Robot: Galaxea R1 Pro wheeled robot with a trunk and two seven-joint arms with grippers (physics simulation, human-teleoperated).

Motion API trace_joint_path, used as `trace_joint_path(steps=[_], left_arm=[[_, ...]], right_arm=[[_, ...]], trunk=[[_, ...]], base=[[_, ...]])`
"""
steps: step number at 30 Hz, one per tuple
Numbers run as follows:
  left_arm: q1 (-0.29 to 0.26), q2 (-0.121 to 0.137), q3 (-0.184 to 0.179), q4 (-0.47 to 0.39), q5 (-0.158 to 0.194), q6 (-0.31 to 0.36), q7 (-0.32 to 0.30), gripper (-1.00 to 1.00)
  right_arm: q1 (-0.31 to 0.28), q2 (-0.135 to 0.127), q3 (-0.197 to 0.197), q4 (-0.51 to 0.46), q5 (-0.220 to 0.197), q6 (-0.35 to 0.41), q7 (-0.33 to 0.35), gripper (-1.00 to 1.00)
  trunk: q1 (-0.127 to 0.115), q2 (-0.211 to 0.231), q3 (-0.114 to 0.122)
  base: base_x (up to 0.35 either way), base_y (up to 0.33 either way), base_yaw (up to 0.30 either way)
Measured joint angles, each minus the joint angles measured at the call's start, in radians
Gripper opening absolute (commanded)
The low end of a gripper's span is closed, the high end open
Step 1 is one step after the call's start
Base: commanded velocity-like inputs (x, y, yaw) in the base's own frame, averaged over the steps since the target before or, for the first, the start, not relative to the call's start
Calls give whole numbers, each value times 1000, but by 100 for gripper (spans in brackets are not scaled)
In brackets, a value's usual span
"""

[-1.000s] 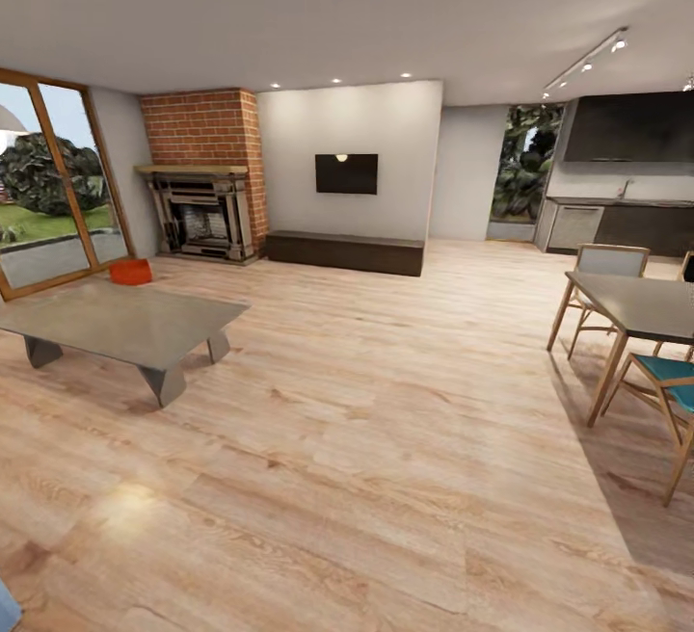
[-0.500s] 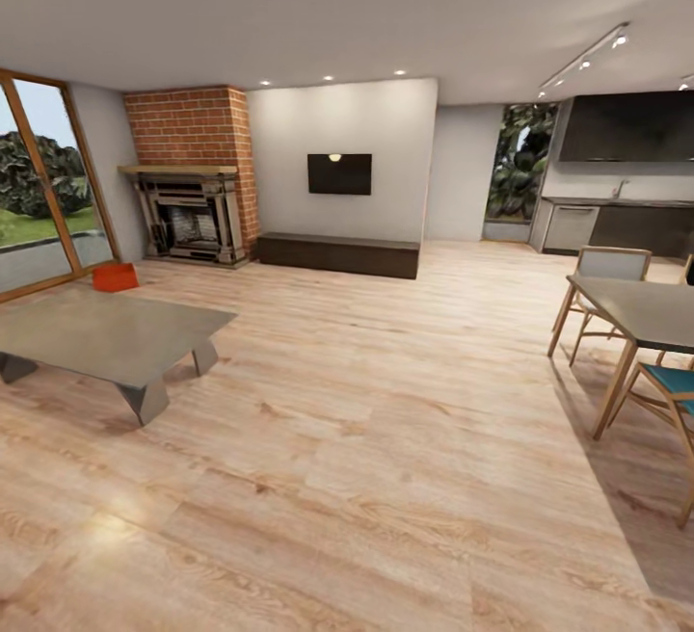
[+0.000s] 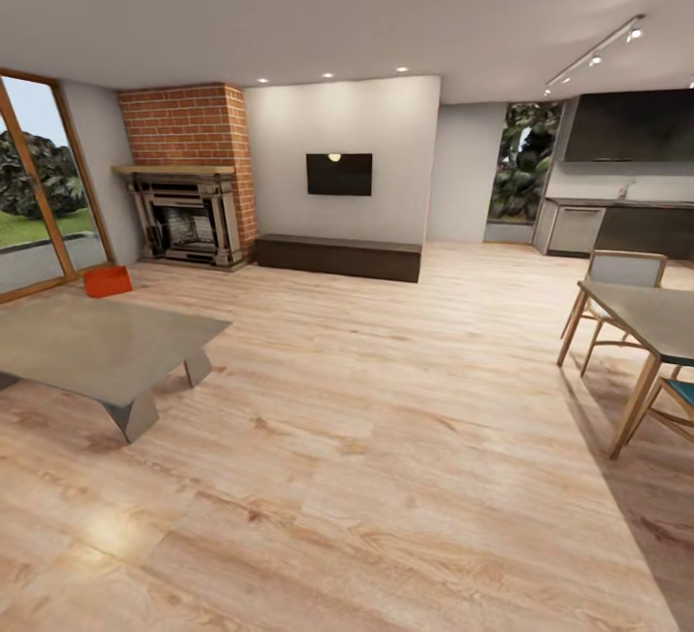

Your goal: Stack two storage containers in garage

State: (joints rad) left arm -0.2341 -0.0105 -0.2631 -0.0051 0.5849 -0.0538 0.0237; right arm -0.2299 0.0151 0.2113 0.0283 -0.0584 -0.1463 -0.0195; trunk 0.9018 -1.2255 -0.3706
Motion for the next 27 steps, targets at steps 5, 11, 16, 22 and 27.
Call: trace_joint_path(steps=[5, 11, 16, 22, 27], left_arm=[[0, 0, 0, 0, 0, 0, 0, 100], [0, 0, 0, 0, 0, 0, 0, 100], [0, 0, 0, 0, 0, 0, 0, 100], [0, 0, 0, 0, 1, 0, 0, 100], [0, 0, 0, 0, 1, 2, 0, 100]], right_arm=[[0, 0, 0, 0, 0, -1, 0, 100], [0, 0, 0, 0, 0, -2, 0, 100], [0, 0, 0, 0, 0, -3, 0, 100], [0, 0, 0, 0, 1, -3, 0, 100], [0, 0, 0, 0, 1, -3, 0, 100]], trunk=[[0, 0, 0], [0, 0, 0], [0, 0, 0], [0, 0, 0], [0, 0, 0]], base=[[321, 0, 0], [321, 0, 0], [322, 0, 0], [322, 0, 0], [322, 0, 0]])
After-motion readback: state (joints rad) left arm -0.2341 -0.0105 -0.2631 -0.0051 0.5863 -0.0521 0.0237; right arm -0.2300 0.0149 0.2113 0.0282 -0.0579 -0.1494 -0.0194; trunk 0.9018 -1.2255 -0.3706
